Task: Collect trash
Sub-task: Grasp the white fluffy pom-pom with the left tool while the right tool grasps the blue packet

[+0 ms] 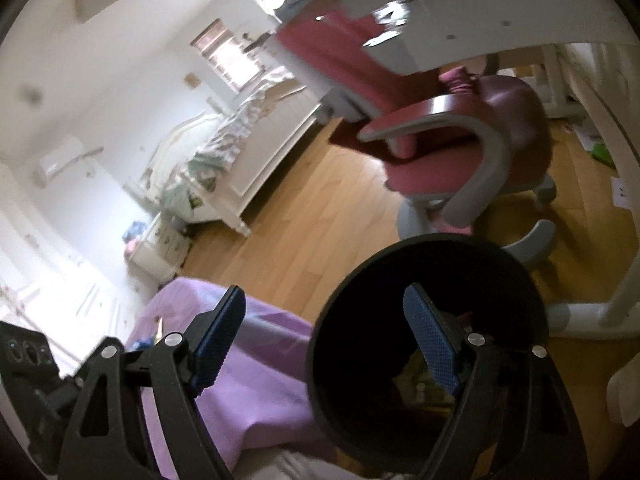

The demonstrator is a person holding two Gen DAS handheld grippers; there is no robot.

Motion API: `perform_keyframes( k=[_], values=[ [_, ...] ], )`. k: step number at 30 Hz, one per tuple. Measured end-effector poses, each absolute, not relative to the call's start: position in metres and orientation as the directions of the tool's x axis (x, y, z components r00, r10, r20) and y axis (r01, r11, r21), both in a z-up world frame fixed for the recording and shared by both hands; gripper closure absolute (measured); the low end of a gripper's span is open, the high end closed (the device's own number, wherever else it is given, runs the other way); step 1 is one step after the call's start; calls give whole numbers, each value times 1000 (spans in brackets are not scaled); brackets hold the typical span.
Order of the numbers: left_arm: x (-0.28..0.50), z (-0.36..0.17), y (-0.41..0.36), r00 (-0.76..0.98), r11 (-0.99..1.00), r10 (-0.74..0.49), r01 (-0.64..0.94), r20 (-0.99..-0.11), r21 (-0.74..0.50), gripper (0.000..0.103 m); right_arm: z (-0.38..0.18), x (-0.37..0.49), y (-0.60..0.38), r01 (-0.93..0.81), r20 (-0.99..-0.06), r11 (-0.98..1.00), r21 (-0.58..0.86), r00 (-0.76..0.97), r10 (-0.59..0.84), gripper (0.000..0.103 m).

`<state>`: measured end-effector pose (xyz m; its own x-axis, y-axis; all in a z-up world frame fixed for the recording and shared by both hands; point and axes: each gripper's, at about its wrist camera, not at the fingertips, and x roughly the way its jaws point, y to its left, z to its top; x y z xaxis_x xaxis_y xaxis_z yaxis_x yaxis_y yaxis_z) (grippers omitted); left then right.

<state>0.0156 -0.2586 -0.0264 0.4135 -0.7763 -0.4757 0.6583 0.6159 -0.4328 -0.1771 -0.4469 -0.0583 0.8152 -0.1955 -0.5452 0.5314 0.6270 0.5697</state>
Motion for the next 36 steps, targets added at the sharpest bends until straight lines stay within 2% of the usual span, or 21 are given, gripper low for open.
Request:
perform_keyframes(
  k=[8, 12, 15, 22, 28, 30, 33, 35, 36],
  values=[
    [55, -10, -128, 655, 793, -606, 451, -451, -411, 17, -44, -114, -391, 406, -556, 740, 536, 829, -52, 22],
    [84, -17, -52, 741, 869, -467, 284, -483, -404, 16, -31, -67, -347, 286, -567, 818, 500, 822, 59, 22],
    [104, -29, -16, 742, 893, -406, 200, -533, -402, 16, -18, -27, -308, 177, -581, 876, 448, 803, 135, 22],
    [150, -62, 9, 640, 896, -419, 174, -644, -409, 16, -2, 82, -208, -107, -647, 956, 275, 715, 266, 22],
    [175, -76, 14, 588, 880, -462, 212, -665, -424, 17, -23, 165, -146, -259, -745, 953, 158, 602, 287, 24],
    [179, -81, 14, 574, 879, -468, 223, -672, -422, 25, -32, 190, -130, -302, -774, 945, 123, 567, 282, 25],
    [178, -88, 13, 579, 883, -464, 245, -671, -400, 42, -45, 215, -114, -339, -802, 936, 98, 529, 276, 24],
    [180, -89, 16, 574, 869, -487, 246, -658, -428, 55, -54, 233, -110, -338, -821, 936, 95, 505, 265, 33],
    [181, -91, 18, 565, 857, -506, 244, -652, -454, 55, -58, 240, -110, -330, -830, 939, 100, 492, 262, 40]
  ],
)
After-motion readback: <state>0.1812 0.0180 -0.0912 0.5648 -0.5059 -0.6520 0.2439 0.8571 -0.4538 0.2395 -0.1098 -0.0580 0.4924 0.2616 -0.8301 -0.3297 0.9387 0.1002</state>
